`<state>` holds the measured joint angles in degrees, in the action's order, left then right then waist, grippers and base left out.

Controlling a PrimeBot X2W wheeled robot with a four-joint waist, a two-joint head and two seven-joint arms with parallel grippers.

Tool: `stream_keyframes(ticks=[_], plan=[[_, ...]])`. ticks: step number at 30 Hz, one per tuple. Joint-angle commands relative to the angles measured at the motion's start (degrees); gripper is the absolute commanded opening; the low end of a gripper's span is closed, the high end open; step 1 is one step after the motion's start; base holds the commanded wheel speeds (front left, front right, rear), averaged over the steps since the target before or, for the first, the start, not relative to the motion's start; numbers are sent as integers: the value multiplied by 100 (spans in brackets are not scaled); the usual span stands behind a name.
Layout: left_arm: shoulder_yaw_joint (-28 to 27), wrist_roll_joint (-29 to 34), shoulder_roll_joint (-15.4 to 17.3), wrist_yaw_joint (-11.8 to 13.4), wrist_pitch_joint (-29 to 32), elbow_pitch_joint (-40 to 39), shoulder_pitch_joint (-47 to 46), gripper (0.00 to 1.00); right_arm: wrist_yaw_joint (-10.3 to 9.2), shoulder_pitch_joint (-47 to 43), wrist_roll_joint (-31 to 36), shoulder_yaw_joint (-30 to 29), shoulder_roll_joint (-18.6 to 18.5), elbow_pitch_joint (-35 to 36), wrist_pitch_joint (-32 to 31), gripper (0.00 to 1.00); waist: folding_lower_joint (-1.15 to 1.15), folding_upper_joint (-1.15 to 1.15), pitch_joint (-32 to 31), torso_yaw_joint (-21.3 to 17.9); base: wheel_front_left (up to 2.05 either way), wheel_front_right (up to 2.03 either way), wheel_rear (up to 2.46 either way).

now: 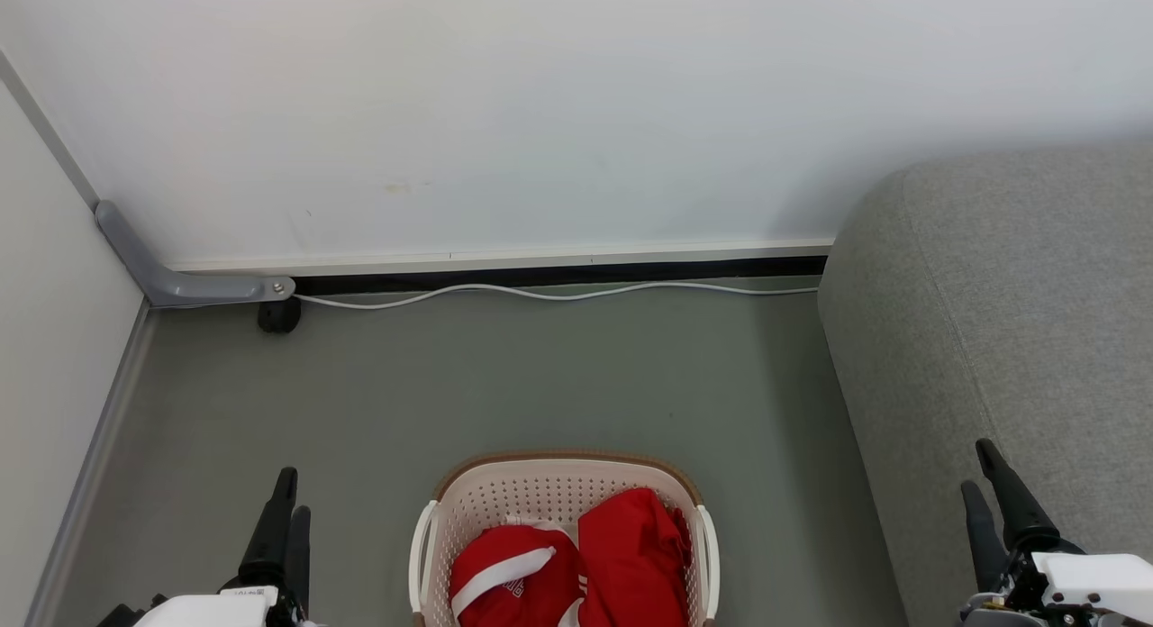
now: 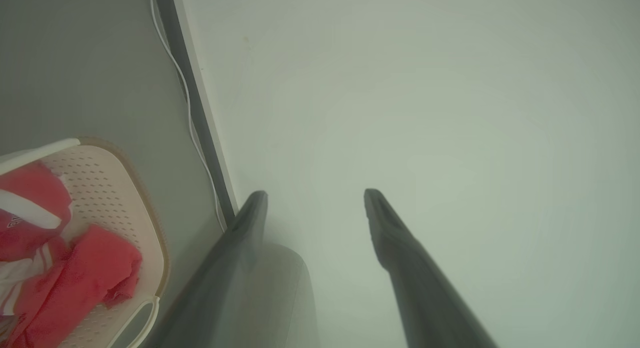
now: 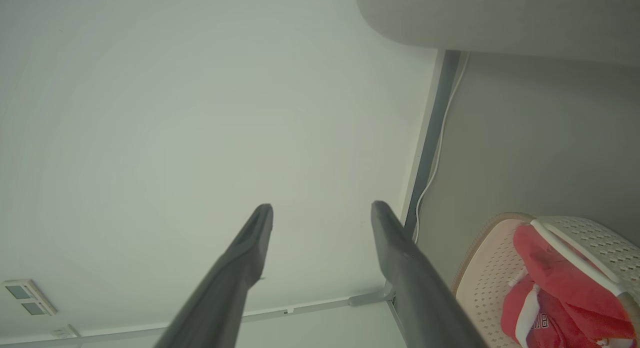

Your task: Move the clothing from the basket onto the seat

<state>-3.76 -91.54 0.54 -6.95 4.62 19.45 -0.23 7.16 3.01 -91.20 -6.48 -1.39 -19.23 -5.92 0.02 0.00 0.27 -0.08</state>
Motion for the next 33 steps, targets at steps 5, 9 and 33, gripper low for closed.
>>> stream_keyframes(ticks=[5,9,33], plan=[[25,239,64,-10,-117,-96,-372,100,10,355,143,146,-204,175,130,100,-2,0,20,-6,0,0,0],[41,410,70,-11,-185,-77,-434,100,11,434,202,269,-286,163,231,100,-2,0,29,-10,0,0,0],[94,1864,105,-20,-572,-36,-700,100,16,913,1076,1024,-746,32,702,100,-2,0,39,-42,0,0,0]])
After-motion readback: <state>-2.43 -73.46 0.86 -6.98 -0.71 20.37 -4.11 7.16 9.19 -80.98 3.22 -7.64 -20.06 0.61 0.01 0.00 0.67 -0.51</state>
